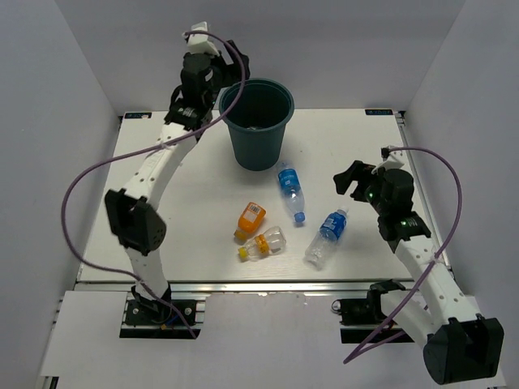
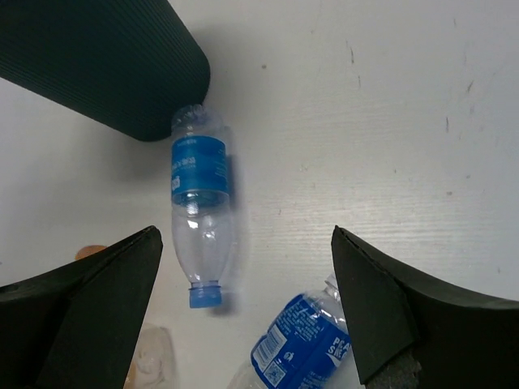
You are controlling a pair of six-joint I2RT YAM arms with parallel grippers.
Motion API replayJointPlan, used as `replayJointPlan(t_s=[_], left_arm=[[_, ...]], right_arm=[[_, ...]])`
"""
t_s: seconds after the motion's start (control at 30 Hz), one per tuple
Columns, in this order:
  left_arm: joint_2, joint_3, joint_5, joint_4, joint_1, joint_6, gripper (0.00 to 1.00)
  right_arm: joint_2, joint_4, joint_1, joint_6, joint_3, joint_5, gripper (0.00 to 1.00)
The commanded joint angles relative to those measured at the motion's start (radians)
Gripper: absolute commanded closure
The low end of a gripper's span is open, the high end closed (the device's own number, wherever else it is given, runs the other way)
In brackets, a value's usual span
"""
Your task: Put the plastic bottles in the bin
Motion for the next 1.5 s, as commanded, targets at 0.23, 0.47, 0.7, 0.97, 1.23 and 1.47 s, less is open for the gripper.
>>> replayJointPlan(t_s=[0.23, 0.47, 0.7, 0.97, 1.23, 1.47], left_arm=[[-0.806, -1.089, -0.316, 0.203, -0.002, -0.013, 0.02], [-0.911, -1.293, -0.465, 0.097, 0.005, -0.096, 0.02], [-0.868, -1.259, -0.428, 0.082, 0.005, -0.098, 0.02], [-0.864, -1.255, -0.425, 0.051, 0.006, -0.095, 0.02], [-0.906, -1.263, -0.424, 0.051, 0.008, -0.093, 0.02], [-0.912, -1.288, -0.317, 0.095, 0.008, -0.125, 0.02]], right_arm=[[0.097, -0.264, 0.004, 0.181, -0.038, 0.012, 0.11], [0.118, -0.312, 0.05, 0.253, -0.104, 0.029, 0.11], [0.244, -0.155, 0.121, 0.353, -0.202, -0.054, 0.11], [0.263, -0.083, 0.125, 0.375, -0.198, 0.029, 0.72], [0.151, -0.1, 0.125, 0.224, 0.128, 0.12, 0.76], [0.287, 0.084, 0.128, 0.074, 0.495, -0.084, 0.76]])
